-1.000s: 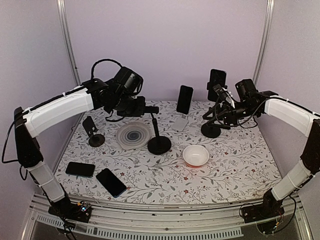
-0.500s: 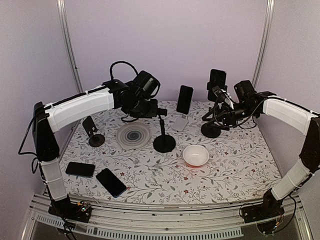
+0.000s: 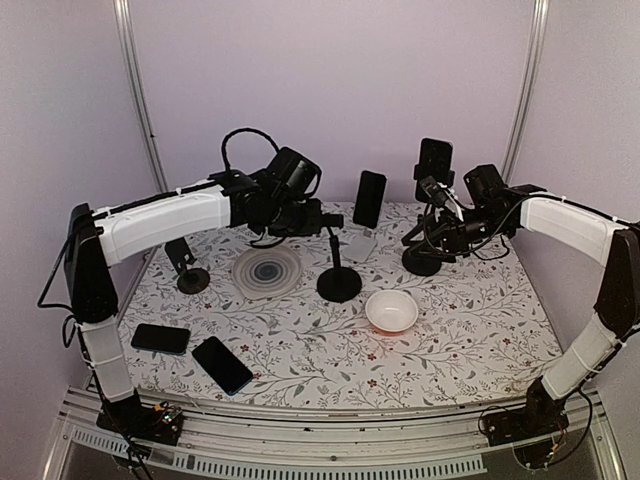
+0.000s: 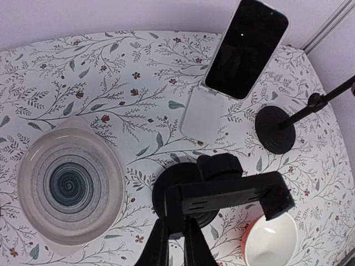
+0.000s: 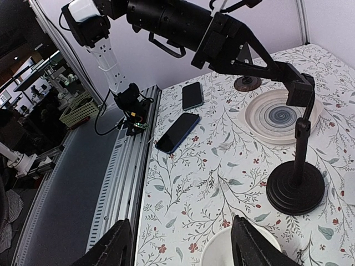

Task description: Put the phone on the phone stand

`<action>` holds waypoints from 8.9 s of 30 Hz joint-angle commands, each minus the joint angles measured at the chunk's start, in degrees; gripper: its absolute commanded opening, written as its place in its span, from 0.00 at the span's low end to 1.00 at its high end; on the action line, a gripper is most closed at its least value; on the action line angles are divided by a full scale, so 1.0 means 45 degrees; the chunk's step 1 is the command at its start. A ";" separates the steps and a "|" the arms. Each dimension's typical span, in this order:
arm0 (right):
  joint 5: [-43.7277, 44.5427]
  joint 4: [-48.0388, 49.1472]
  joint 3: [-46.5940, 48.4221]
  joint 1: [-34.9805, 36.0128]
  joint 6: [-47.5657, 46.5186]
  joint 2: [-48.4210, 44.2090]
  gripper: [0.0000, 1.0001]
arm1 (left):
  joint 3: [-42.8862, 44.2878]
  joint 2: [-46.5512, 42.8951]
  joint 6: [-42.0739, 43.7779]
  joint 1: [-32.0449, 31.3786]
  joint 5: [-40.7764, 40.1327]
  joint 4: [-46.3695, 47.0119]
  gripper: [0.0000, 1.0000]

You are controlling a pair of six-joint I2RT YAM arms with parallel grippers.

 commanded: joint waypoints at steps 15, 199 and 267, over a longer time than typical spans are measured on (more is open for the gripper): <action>0.0535 0.0473 -0.0004 0.0094 0.0485 0.0145 0.63 | -0.1373 -0.0305 -0.1379 -0.0630 0.1220 0.2612 0.00; 0.1750 0.4097 0.3198 0.5049 0.5516 0.1333 0.00 | -0.9831 -0.7577 0.2665 0.1233 1.0845 1.4069 0.55; 0.5225 0.2696 0.4731 0.1856 0.4558 0.4231 0.75 | -0.4009 -0.4843 0.8845 0.3725 1.6255 0.3588 0.00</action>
